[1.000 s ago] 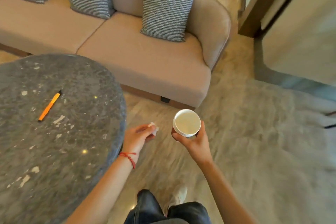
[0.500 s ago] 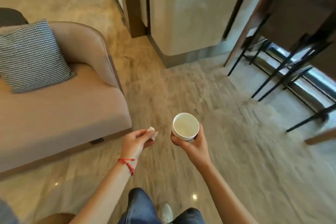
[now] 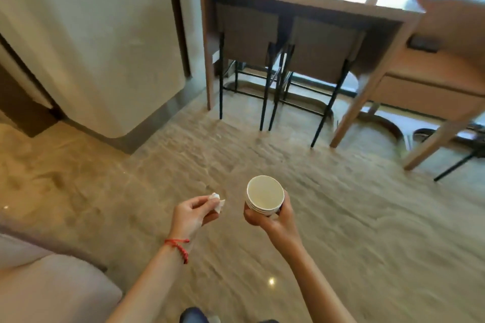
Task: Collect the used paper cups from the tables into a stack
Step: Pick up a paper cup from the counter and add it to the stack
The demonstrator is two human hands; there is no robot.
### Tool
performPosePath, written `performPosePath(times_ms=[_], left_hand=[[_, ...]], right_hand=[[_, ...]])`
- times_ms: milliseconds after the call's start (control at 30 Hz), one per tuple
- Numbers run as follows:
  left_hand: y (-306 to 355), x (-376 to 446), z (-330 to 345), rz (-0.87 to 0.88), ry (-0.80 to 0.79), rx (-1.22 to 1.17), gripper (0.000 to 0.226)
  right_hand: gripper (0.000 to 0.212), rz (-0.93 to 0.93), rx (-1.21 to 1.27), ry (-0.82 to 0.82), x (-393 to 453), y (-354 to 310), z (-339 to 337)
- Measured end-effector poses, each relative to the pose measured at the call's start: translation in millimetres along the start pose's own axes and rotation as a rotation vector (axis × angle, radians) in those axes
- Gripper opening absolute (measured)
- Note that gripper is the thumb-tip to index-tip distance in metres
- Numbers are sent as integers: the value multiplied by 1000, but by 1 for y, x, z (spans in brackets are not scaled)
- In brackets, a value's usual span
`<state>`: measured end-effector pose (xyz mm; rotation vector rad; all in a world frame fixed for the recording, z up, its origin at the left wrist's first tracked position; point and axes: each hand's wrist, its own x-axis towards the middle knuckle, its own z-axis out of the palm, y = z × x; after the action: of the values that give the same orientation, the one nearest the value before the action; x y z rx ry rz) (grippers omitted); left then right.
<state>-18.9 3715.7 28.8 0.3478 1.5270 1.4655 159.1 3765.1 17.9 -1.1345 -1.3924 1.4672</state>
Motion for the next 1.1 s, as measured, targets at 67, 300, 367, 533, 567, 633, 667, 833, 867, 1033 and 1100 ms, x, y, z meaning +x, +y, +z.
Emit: performPosePath(times_ms=[67, 300, 367, 533, 567, 633, 667, 833, 867, 1033, 1100], left_hand=[[7, 13, 7, -8, -50, 9, 6], [19, 56, 43, -66, -180, 41, 2], [19, 69, 63, -91, -207, 53, 2], [19, 108, 128, -120, -270, 87, 3], [20, 118, 144, -119, -280, 85, 3], [22, 137, 179, -108, -296, 80, 2], [25, 146, 197, -102, -299, 77, 3], [45, 185, 276, -74, -318, 74, 5], [49, 192, 290, -69, -325, 72, 5], [70, 242, 353, -65, -331, 75, 7], [78, 268, 377, -61, -341, 71, 6]], right_hand=[[64, -6, -3, 65, 5, 0, -2], [60, 19, -60, 268, 32, 3, -30], [61, 22, -63, 303, 47, 3, -41], [61, 21, -73, 361, 100, 4, -86], [60, 15, -77, 368, 114, 4, -98], [61, 2, -79, 373, 143, 1, -123], [62, 1, -76, 374, 158, -1, -137], [58, 13, -91, 394, 223, -20, -200], [59, 15, -96, 395, 236, -24, -211], [60, -7, -134, 403, 306, -38, -249], [60, -19, -146, 403, 339, -41, -260]])
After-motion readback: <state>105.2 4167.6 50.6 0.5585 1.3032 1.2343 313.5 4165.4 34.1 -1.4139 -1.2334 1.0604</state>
